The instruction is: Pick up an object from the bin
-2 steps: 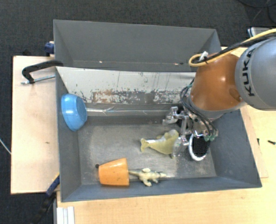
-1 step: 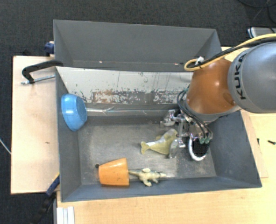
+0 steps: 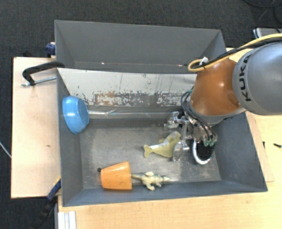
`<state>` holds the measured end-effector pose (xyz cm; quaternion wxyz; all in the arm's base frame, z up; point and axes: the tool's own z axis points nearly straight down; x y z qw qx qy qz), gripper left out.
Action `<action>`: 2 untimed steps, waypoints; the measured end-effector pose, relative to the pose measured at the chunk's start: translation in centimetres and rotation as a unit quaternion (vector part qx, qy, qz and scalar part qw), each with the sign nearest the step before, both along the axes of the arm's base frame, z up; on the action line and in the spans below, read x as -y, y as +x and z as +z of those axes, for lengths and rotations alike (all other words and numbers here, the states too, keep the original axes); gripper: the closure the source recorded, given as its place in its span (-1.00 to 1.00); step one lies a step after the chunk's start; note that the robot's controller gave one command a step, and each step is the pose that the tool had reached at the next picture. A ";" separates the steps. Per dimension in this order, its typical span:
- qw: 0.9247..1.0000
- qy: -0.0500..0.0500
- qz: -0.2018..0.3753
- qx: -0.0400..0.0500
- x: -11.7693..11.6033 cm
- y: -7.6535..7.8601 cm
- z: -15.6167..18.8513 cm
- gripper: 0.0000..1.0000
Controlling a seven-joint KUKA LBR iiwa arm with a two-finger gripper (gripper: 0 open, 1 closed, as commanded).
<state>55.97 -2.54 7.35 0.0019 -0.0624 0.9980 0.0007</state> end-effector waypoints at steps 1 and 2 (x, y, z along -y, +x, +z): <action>1.000 0.000 -0.001 0.004 0.0 0.2 0.1 1.00; 1.000 0.000 -0.001 0.003 -0.1 0.4 2.3 1.00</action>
Offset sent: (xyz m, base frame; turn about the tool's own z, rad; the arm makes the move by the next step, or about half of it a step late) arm 0.0000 0.0000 0.0000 0.0000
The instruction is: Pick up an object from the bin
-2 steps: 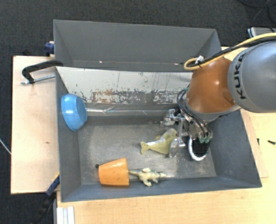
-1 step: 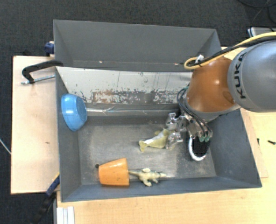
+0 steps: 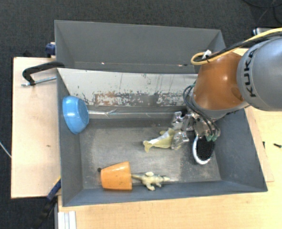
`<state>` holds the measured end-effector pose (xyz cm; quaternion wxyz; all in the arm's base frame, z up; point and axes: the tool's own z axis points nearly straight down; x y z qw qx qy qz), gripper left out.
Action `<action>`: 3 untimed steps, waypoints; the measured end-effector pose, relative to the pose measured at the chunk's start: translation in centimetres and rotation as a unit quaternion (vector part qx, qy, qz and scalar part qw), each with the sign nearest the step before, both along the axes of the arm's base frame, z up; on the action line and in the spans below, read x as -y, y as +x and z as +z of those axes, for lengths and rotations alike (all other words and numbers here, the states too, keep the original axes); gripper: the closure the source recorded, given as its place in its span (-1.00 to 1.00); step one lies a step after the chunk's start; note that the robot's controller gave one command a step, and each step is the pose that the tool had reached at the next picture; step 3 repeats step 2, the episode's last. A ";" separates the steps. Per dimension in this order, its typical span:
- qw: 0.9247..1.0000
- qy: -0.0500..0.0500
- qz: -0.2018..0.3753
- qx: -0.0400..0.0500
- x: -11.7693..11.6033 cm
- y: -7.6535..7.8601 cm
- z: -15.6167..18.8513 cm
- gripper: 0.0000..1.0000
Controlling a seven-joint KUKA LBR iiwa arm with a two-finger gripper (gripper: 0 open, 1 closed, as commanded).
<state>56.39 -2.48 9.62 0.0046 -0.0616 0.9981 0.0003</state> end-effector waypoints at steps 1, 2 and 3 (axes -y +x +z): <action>1.000 0.000 -0.001 0.000 -0.1 0.2 2.7 1.00; 1.000 0.000 -0.001 0.001 -0.1 0.5 5.8 1.00; 1.000 0.000 -0.001 0.001 -0.1 0.5 5.8 1.00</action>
Offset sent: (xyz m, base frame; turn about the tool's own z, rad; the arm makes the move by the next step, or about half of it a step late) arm 0.0000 0.0002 0.0238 0.0000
